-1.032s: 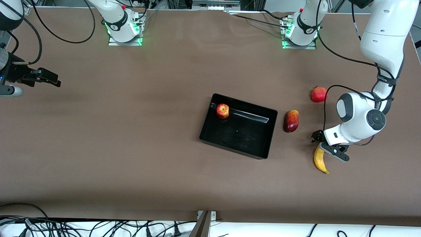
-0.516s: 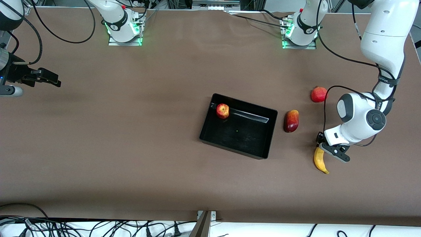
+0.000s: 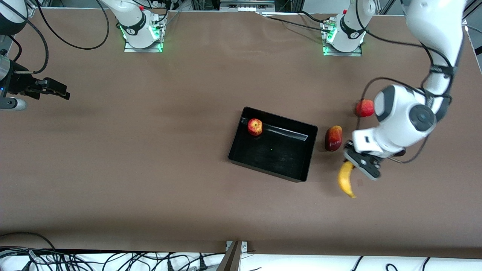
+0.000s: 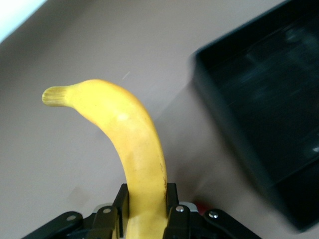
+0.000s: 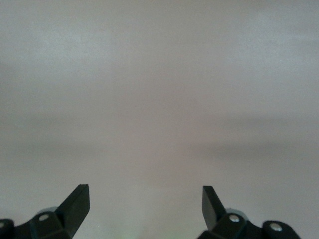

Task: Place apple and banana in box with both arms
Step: 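Carry the banana over the box and lower it inside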

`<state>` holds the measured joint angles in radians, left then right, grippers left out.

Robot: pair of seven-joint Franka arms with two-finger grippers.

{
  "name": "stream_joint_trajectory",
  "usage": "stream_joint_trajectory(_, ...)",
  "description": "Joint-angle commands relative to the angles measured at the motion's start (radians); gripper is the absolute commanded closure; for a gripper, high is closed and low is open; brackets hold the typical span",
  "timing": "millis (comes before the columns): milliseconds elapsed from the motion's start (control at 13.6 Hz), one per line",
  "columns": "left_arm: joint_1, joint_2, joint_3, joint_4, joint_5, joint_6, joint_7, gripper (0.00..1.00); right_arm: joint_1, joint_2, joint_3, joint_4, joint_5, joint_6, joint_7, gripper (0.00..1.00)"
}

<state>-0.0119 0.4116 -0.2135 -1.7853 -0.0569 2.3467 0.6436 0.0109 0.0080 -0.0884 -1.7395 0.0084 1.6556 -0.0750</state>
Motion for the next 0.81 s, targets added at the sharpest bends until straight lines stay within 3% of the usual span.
stream_joint_trajectory(0,-0.121,-0.033,0.006,-0.020,-0.041,-0.006,0.013,1.00,0.009,0.009,-0.008,0.020,-0.008,-0.020,0.012,0.00)
stream_joint_trajectory(295,-0.247,0.022,0.006,-0.022,-0.035,0.005,0.022,1.00,0.009,0.009,-0.008,0.020,-0.007,-0.020,0.012,0.00)
stream_joint_trajectory(737,-0.278,0.101,0.006,-0.032,-0.046,0.039,0.001,1.00,0.009,0.009,-0.008,0.020,-0.007,-0.020,0.011,0.00)
